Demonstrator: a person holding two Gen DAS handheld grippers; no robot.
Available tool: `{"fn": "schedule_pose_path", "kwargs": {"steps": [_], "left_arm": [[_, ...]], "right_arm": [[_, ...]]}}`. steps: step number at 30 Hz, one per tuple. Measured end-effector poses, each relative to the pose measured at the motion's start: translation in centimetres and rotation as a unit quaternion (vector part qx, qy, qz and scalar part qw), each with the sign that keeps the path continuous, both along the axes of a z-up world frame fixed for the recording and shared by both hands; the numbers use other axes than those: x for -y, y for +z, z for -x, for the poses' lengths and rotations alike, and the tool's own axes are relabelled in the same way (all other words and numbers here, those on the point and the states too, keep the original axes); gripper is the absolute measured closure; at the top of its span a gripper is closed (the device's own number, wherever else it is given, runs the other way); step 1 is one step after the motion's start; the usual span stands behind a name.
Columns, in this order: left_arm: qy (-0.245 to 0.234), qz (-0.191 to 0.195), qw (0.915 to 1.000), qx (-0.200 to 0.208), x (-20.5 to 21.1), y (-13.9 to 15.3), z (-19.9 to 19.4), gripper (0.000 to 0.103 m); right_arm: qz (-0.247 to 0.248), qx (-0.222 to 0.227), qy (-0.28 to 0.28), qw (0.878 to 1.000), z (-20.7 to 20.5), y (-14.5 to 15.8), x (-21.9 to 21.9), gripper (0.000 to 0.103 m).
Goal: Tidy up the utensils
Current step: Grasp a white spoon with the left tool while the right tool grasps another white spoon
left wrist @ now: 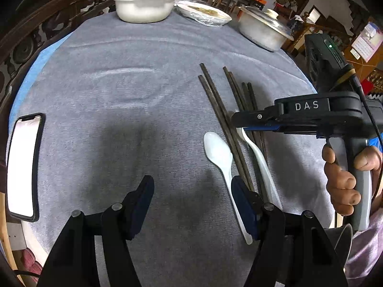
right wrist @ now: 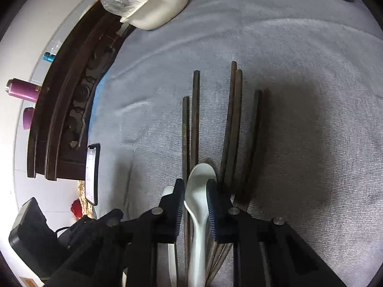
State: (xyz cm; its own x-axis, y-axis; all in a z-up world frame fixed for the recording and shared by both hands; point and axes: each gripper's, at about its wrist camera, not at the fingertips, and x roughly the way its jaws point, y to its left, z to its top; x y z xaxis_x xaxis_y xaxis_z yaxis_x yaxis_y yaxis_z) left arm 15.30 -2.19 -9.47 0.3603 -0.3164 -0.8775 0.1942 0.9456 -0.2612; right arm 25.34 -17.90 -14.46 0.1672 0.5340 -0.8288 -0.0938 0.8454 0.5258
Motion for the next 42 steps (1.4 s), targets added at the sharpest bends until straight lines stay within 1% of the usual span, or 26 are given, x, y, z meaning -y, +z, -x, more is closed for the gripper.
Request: {"fn": "schedule_pose_path", "kwargs": {"steps": [1, 2, 3, 4, 6, 7, 10, 11, 12, 16, 17, 18, 19, 20, 25, 29, 30, 32, 34, 35, 36, 37, 38, 39, 40, 42], "left_arm": [[-0.005, 0.001, 1.0000, -0.002, 0.3, -0.2, -0.3, 0.035], [-0.008, 0.002, 1.0000, -0.003, 0.4, -0.3, -0.5, 0.035], [-0.011, 0.003, 0.9999, -0.003, 0.6, -0.4, -0.8, 0.035], [-0.014, 0.006, 0.9999, -0.003, 0.8, -0.5, -1.2, 0.037], [-0.025, 0.019, 0.9995, -0.006, 1.5, -0.8, -2.0, 0.047], [-0.027, 0.020, 0.9994, -0.008, 1.6, -0.9, -2.3, 0.049], [-0.044, 0.023, 0.9987, -0.011, 2.7, -1.4, -3.0, 0.061], [-0.046, 0.022, 0.9986, -0.014, 2.9, -1.7, -3.2, 0.069], [-0.045, 0.019, 0.9988, -0.004, 2.9, -1.5, -3.0, 0.079], [-0.048, 0.034, 0.9982, 0.007, 2.6, -1.6, -3.2, 0.078], [-0.047, 0.031, 0.9983, 0.011, 2.4, -1.5, -3.0, 0.079], [-0.045, 0.026, 0.9985, 0.018, 2.2, -1.3, -2.7, 0.081], [-0.044, 0.030, 0.9983, 0.025, 2.1, -1.0, -2.5, 0.083], [-0.042, 0.036, 0.9979, 0.034, 1.8, -0.6, -2.3, 0.103], [-0.037, 0.032, 0.9972, 0.057, 0.9, 1.2, -1.2, 0.103], [-0.033, 0.030, 0.9969, 0.064, 0.8, 1.6, -1.3, 0.103], [-0.029, 0.029, 0.9971, 0.064, 0.8, 1.6, -1.3, 0.103], [-0.019, 0.023, 0.9979, 0.057, 0.8, 1.3, -1.4, 0.103], [-0.015, 0.028, 0.9987, 0.040, 1.0, 0.7, -2.0, 0.091], [-0.014, 0.031, 0.9988, 0.034, 1.3, 0.4, -2.3, 0.073], [-0.013, 0.035, 0.9988, 0.030, 1.4, 0.3, -2.4, 0.052], [-0.013, 0.035, 0.9988, 0.032, 1.8, 0.1, -2.6, 0.044], [-0.014, 0.031, 0.9988, 0.037, 2.1, 0.0, -2.7, 0.041], [-0.018, 0.020, 0.9989, 0.039, 2.5, -0.2, -2.8, 0.041], [-0.024, 0.008, 0.9990, 0.036, 3.1, -0.5, -3.0, 0.041], [-0.033, -0.002, 0.9990, 0.030, 4.0, -1.1, -3.1, 0.043]], "right_arm": [[0.001, 0.002, 0.001, 1.000, 0.0, -0.1, 0.1, 0.086], [-0.001, 0.004, 0.001, 1.000, 0.1, -0.1, 0.2, 0.091], [-0.004, 0.008, 0.000, 1.000, 0.2, -0.1, 0.4, 0.094], [-0.006, 0.016, -0.001, 1.000, 0.3, 0.1, 0.5, 0.096], [-0.018, 0.029, -0.002, 0.999, 0.6, 0.5, 1.1, 0.099], [-0.029, 0.034, -0.005, 0.999, 0.7, 0.7, 1.6, 0.100], [-0.052, 0.046, -0.013, 0.998, 1.2, 0.8, 3.1, 0.100], [-0.059, 0.049, -0.016, 0.997, 1.5, 1.0, 3.9, 0.100], [-0.067, 0.052, -0.020, 0.996, 1.7, 1.0, 4.4, 0.100], [-0.086, 0.061, -0.033, 0.994, 2.6, 1.1, 5.7, 0.100], [-0.087, 0.061, -0.037, 0.994, 2.9, 1.1, 6.2, 0.100], [-0.088, 0.061, -0.041, 0.993, 3.1, 1.0, 6.5, 0.100], [-0.092, 0.062, -0.047, 0.993, 3.3, 0.8, 6.8, 0.100], [-0.096, 0.063, -0.053, 0.992, 3.6, 0.7, 7.2, 0.100], [-0.127, 0.079, -0.086, 0.985, 5.6, 1.3, 9.9, 0.100], [-0.161, 0.115, -0.113, 0.974, 7.9, 3.1, 11.5, 0.100], [-0.165, 0.125, -0.115, 0.972, 8.3, 3.6, 11.6, 0.100], [-0.157, 0.141, -0.120, 0.970, 8.9, 4.4, 11.6, 0.100], [-0.129, 0.143, -0.121, 0.974, 9.1, 4.8, 11.4, 0.096], [-0.112, 0.141, -0.123, 0.976, 9.0, 4.8, 11.2, 0.097], [-0.089, 0.136, -0.129, 0.978, 8.7, 4.7, 11.1, 0.091], [-0.069, 0.132, -0.131, 0.980, 8.5, 4.5, 10.9, 0.082], [-0.042, 0.130, -0.126, 0.983, 8.0, 4.3, 10.4, 0.055], [-0.026, 0.133, -0.121, 0.983, 7.7, 4.3, 10.0, 0.032], [-0.010, 0.139, -0.115, 0.984, 7.4, 4.2, 9.7, 0.030], [0.017, 0.140, -0.088, 0.986, 6.5, 3.9, 8.3, 0.031]]}}
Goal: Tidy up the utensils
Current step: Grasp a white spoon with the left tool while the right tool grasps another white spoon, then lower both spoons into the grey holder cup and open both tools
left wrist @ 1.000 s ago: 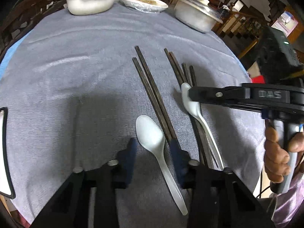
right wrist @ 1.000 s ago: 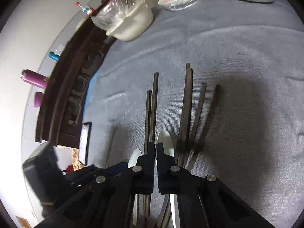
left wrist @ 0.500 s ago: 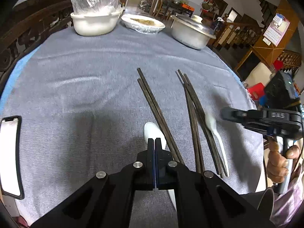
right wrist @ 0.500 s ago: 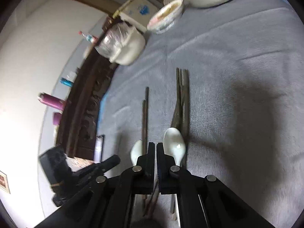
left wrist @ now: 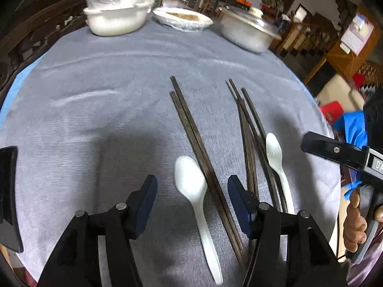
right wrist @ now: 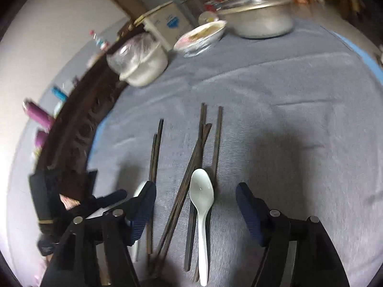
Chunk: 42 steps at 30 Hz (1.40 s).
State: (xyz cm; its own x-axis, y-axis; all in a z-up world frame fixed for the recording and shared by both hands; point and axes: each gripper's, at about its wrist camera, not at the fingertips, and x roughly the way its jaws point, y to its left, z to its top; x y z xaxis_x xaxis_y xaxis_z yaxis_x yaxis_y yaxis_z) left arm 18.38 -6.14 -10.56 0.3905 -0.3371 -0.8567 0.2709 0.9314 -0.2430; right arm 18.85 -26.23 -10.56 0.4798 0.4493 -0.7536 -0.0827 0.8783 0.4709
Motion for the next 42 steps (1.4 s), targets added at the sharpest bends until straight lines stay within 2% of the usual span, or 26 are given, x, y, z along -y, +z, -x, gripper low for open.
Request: {"fn": "schedule_pose_path", "kwargs": {"steps": [1, 2, 3, 4, 5, 7, 8, 11, 19, 26, 32, 35, 39, 42], "left_arm": [[-0.003, -0.018, 0.9998, -0.007, 0.5, -0.6, -0.2, 0.048], [-0.005, -0.031, 0.9994, 0.010, 0.8, -0.5, 0.0, 0.055], [-0.015, -0.038, 0.9991, 0.011, 1.1, -0.6, 0.1, 0.063], [-0.019, -0.045, 0.9987, 0.017, 1.3, -0.6, 0.2, 0.066], [-0.021, -0.047, 0.9986, 0.015, 1.3, -0.7, -0.1, 0.071], [-0.022, -0.041, 0.9989, 0.011, 1.0, -0.8, -0.3, 0.072], [-0.021, -0.039, 0.9990, 0.011, 0.8, -0.9, -0.3, 0.072], [-0.013, -0.034, 0.9992, 0.014, 0.0, -0.7, -0.2, 0.072], [0.008, 0.012, 0.9980, 0.062, -2.7, 3.8, 3.0, 0.072], [0.002, 0.064, 0.9888, 0.135, -3.7, 9.1, 7.5, 0.072], [0.002, 0.128, 0.9734, 0.190, -3.6, 13.1, 10.9, 0.072], [0.009, 0.153, 0.9622, 0.225, -3.1, 14.4, 12.4, 0.072], [0.030, 0.150, 0.9459, 0.286, -1.5, 14.0, 14.2, 0.071], [0.040, 0.125, 0.9403, 0.314, -0.5, 12.1, 14.6, 0.071]], "right_arm": [[0.015, -0.009, 0.012, 1.000, -0.4, -0.3, -0.7, 0.032], [0.033, -0.021, 0.028, 0.999, -0.9, -0.8, -1.7, 0.034], [0.053, -0.030, 0.041, 0.997, -1.2, -1.2, -2.5, 0.043], [0.073, -0.036, 0.049, 0.996, -1.5, -1.5, -3.2, 0.051], [0.101, -0.046, 0.058, 0.992, -1.8, -2.0, -4.2, 0.069], [0.128, -0.037, 0.069, 0.989, -1.7, -2.0, -5.0, 0.077], [0.128, -0.040, 0.074, 0.988, -1.7, -2.0, -5.2, 0.086], [0.111, -0.030, 0.060, 0.992, -1.1, -1.4, -4.2, 0.093], [0.054, 0.016, 0.017, 0.998, 3.1, 1.1, -0.4, 0.093], [-0.023, 0.106, -0.014, 0.994, 7.6, 5.0, 1.1, 0.093], [-0.086, 0.199, -0.025, 0.976, 11.7, 9.3, 1.3, 0.093], [-0.110, 0.258, -0.036, 0.959, 14.1, 10.8, 0.5, 0.093], [-0.109, 0.318, -0.055, 0.940, 16.3, 10.7, -1.7, 0.093], [-0.068, 0.342, -0.070, 0.935, 17.2, 9.3, -3.6, 0.093]]}}
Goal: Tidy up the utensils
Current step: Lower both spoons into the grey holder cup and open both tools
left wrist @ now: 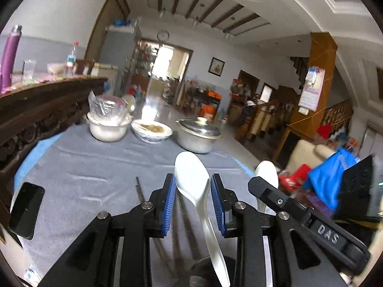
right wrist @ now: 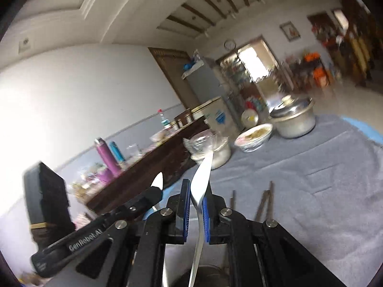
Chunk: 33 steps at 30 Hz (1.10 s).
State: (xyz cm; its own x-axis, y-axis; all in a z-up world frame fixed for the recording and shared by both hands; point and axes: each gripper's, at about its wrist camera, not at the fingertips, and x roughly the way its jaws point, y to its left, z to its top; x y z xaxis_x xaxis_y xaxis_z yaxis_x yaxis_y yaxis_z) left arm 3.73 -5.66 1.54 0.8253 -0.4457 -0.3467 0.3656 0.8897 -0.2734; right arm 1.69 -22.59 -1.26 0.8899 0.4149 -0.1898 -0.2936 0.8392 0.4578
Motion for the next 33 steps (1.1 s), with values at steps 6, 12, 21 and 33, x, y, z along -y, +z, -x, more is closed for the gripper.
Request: {"fn": "schedule_pose_path", "kwargs": {"steps": [6, 12, 21, 33], "left_arm": [[0.011, -0.039, 0.9991, -0.015, 0.9, -4.2, 0.2, 0.071], [-0.005, -0.077, 0.9970, 0.007, 1.5, -4.7, 1.8, 0.071], [-0.032, -0.093, 0.9951, -0.005, 0.5, -4.7, 4.7, 0.062], [0.012, -0.038, 0.9985, -0.039, -4.3, -4.4, 3.2, 0.044]], "right_arm": [[0.033, -0.009, -0.012, 0.999, -0.1, -2.3, -0.7, 0.093], [0.057, -0.017, 0.002, 0.998, 1.1, -3.5, -0.4, 0.092], [0.050, -0.038, 0.033, 0.997, 4.2, -3.9, 0.5, 0.085], [-0.040, -0.071, -0.045, 0.996, 3.6, -4.8, 6.5, 0.064]]}}
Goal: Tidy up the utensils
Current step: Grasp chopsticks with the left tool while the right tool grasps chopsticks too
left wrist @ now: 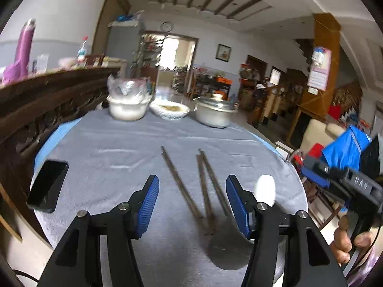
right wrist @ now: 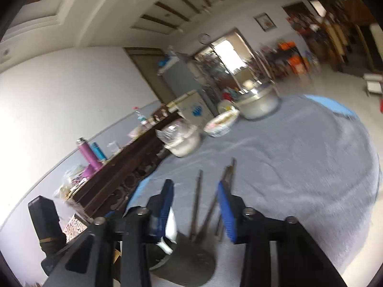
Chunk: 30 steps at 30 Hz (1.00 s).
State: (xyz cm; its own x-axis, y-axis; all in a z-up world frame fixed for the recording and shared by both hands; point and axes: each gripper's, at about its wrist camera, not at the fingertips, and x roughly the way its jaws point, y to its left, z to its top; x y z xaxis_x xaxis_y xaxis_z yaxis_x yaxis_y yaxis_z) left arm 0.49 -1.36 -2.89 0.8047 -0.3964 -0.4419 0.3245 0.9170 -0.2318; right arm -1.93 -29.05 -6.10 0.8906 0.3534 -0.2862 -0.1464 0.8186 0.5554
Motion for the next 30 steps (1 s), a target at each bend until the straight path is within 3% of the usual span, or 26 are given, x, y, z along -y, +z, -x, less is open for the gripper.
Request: {"fn": "schedule_pose_path", "kwargs": {"steps": [6, 12, 21, 25, 30], "left_arm": [[0.021, 0.022, 0.9986, -0.044, -1.9, -1.5, -2.7, 0.044], [0.004, 0.007, 0.9931, -0.117, -1.9, -2.9, -7.6, 0.044], [-0.022, -0.012, 0.9649, -0.261, -1.7, -3.9, -20.4, 0.044], [-0.018, -0.014, 0.9548, -0.296, -1.6, -3.8, -24.9, 0.044], [-0.020, -0.003, 0.9433, -0.331, -1.4, -4.1, -28.9, 0.044]], "right_arm": [[-0.015, -0.048, -0.005, 0.999, -1.9, -2.2, 1.1, 0.064], [-0.001, -0.142, 0.032, 0.989, -8.2, -3.7, 0.9, 0.064], [0.048, -0.266, 0.077, 0.960, -24.1, -3.1, -0.2, 0.064], [0.063, -0.304, 0.074, 0.948, -30.3, -3.2, -1.1, 0.064], [0.122, -0.352, 0.075, 0.925, -35.2, -4.8, -3.3, 0.064]]}}
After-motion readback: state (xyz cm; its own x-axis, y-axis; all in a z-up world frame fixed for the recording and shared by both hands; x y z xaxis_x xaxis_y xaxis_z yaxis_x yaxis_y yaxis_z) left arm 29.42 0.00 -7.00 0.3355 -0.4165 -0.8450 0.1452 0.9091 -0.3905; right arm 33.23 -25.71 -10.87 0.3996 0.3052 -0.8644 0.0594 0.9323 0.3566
